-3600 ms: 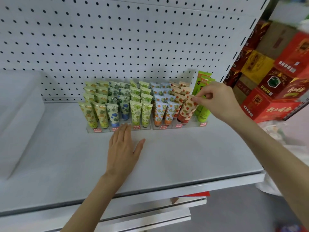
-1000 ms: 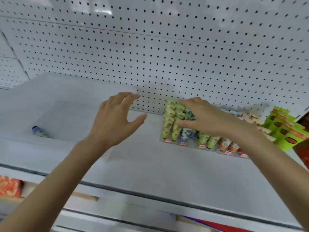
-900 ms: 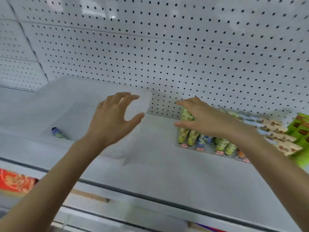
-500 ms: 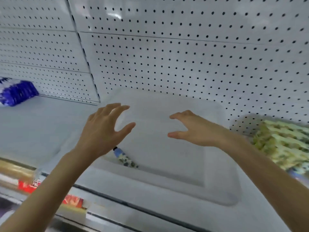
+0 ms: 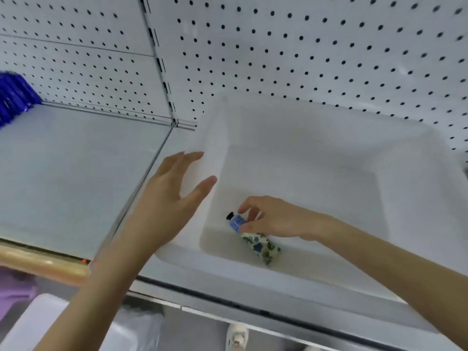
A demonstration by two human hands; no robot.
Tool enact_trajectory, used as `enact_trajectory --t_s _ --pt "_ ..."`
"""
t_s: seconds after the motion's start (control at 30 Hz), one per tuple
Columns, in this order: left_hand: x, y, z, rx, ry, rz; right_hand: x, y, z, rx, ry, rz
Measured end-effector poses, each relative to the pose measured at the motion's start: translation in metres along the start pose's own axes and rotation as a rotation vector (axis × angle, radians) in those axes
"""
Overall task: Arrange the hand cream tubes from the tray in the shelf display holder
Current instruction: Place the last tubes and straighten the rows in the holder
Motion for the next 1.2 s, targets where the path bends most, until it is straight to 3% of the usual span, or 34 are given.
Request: enact_trajectory --t_s 0.13,0.53,0.63,0.73,0.77,0.93,1.07,1.2 --pt "0.003 0.002 -0.003 -0.080 0.057 0.005 0.011 0.003 -0.013 0.028 -0.057 -0.005" --pt "0.001 0.003 -0.001 -0.200 0.091 0.020 0.013 0.011 -0.011 0.125 0.006 -0.075" --pt "-0.001 0.007 0.004 -0.222 -0.037 0.049 0.004 0.014 0.000 0.191 0.008 -0.073" --pt "-0.011 -0.011 0.018 -0.081 -0.218 -0.105 -0.017 0.021 0.017 0.264 0.003 -0.022" --pt "-0.014 -0.023 0.020 -0.111 -0.197 -0.148 -0.027 0.022 0.023 0.286 0.004 -0.003" --pt "-0.021 -0.084 0.003 -0.372 0.253 -0.153 -0.092 0.019 0.055 0.334 0.005 0.116" --pt "-0.028 -0.134 -0.019 -0.535 0.353 -0.168 -0.146 -0.005 0.081 0.380 -0.089 0.162" --pt "-0.045 -0.196 -0.041 -0.723 0.333 -0.131 -0.206 -0.046 0.116 0.382 -0.253 0.208"
Point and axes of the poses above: each hand's wrist, its own x-axis towards the middle knuckle, its own z-axis out of the back of the hand, y = z × x, the point moved 4 cm from there along x, towards the middle knuckle, and after that the axes turned 11 degrees about x, right-handed, at the moved point
